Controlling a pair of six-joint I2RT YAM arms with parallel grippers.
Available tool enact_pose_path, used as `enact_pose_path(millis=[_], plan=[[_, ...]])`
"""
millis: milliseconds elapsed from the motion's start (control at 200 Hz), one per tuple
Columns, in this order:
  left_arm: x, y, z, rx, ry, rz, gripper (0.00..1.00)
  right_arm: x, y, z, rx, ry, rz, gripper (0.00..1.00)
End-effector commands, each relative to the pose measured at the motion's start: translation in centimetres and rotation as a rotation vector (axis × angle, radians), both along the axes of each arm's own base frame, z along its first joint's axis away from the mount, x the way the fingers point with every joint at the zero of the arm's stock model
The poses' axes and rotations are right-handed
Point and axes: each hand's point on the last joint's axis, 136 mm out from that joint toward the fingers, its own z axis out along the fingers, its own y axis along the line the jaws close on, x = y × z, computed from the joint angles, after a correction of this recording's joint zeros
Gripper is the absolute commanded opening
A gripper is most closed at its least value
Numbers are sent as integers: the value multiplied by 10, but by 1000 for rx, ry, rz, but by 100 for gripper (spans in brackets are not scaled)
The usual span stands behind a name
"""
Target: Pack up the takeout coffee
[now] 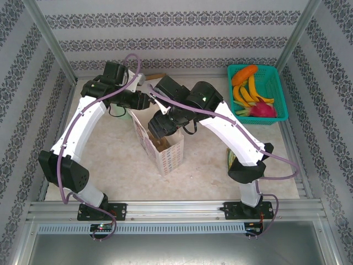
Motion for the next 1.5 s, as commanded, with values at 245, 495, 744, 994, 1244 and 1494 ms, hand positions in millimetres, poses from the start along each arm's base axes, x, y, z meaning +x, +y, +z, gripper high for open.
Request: enact_pose_path(millis=[245, 495, 744, 994, 1244, 1494], plan=[[-24, 39, 52, 52, -123, 213, 69, -6, -1, -18, -56, 67, -27, 72], [-51, 61, 63, 5, -75, 399, 76, -2, 1, -25, -77, 71, -63, 72], [-88, 64, 77, -93, -64, 436, 77, 1, 5, -33, -92, 82, -70, 72], [-109, 38, 80, -238, 1, 336, 77, -3, 0, -43, -133, 121, -88, 72], [-109, 30, 70, -243, 26, 284, 65, -4, 5, -51, -141, 150, -97, 72], [-114, 47, 66, -154, -16, 324, 19, -1, -6, -54, -175, 151, -141, 73]])
